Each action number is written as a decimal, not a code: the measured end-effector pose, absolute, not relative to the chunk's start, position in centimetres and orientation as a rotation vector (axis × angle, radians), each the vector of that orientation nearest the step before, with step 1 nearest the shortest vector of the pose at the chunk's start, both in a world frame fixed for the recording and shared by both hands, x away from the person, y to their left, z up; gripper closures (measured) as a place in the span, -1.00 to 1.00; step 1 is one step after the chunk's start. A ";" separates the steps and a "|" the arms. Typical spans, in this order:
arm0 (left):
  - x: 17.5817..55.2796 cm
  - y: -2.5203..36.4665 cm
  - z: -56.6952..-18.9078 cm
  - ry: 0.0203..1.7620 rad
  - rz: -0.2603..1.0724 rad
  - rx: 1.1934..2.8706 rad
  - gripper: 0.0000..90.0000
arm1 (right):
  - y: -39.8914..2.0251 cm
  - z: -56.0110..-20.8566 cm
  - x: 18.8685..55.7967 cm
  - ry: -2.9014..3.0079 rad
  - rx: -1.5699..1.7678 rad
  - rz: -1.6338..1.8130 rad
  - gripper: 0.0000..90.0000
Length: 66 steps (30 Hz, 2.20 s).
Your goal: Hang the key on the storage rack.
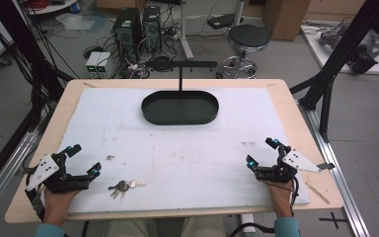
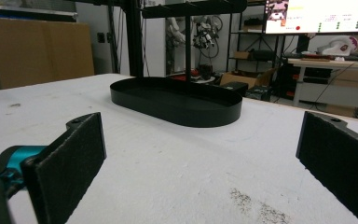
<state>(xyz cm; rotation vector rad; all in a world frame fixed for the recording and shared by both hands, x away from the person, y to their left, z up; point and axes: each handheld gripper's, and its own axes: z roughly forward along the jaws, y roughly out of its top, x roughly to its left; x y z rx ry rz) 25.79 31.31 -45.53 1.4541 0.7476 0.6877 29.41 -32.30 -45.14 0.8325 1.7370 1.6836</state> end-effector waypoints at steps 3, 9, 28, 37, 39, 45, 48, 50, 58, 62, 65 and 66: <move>25.8 31.3 -45.5 0.745 0.687 1.454 -0.96 | -32.3 -45.1 29.5 1.730 0.828 1.681 -0.99; 25.8 31.3 -45.5 0.741 0.683 1.453 -0.96 | -32.4 -45.1 29.5 1.733 0.833 1.682 -0.99; 26.5 31.8 -38.9 0.555 0.522 1.673 -0.96 | -32.4 -45.2 29.5 1.728 0.825 1.681 -0.99; 27.1 28.1 -35.0 0.351 0.376 2.023 -0.96 | -32.3 -45.1 29.5 1.732 0.827 1.679 -0.99; 27.3 27.4 -34.6 0.332 0.353 2.069 -0.96 | -32.4 -45.1 29.5 1.729 0.824 1.679 -0.99; 27.6 26.0 -34.5 0.288 0.310 2.182 -0.96 | -32.3 -45.1 29.4 1.736 0.829 1.680 -0.99; 27.7 25.3 -34.9 0.258 0.303 2.242 -0.96 | -32.3 -45.1 29.4 1.735 0.828 1.679 -0.99; 27.8 24.7 -35.3 0.237 0.284 2.283 -0.96 | -32.3 -45.1 29.4 1.735 0.830 1.681 -0.99; 28.3 23.1 -36.3 0.208 0.211 2.363 -0.96 | -32.3 -45.1 29.5 1.732 0.824 1.678 -0.99; 28.6 22.2 -36.8 0.194 0.195 2.411 -0.96 | -32.3 -45.1 29.4 1.736 0.829 1.680 -0.99; 28.7 21.7 -37.3 0.187 0.182 2.450 -0.96 | -32.3 -45.2 29.4 1.735 0.828 1.680 -0.99; 28.8 21.5 -37.5 0.183 0.168 2.467 -0.93 | -32.3 -45.2 29.4 1.735 0.828 1.680 -0.99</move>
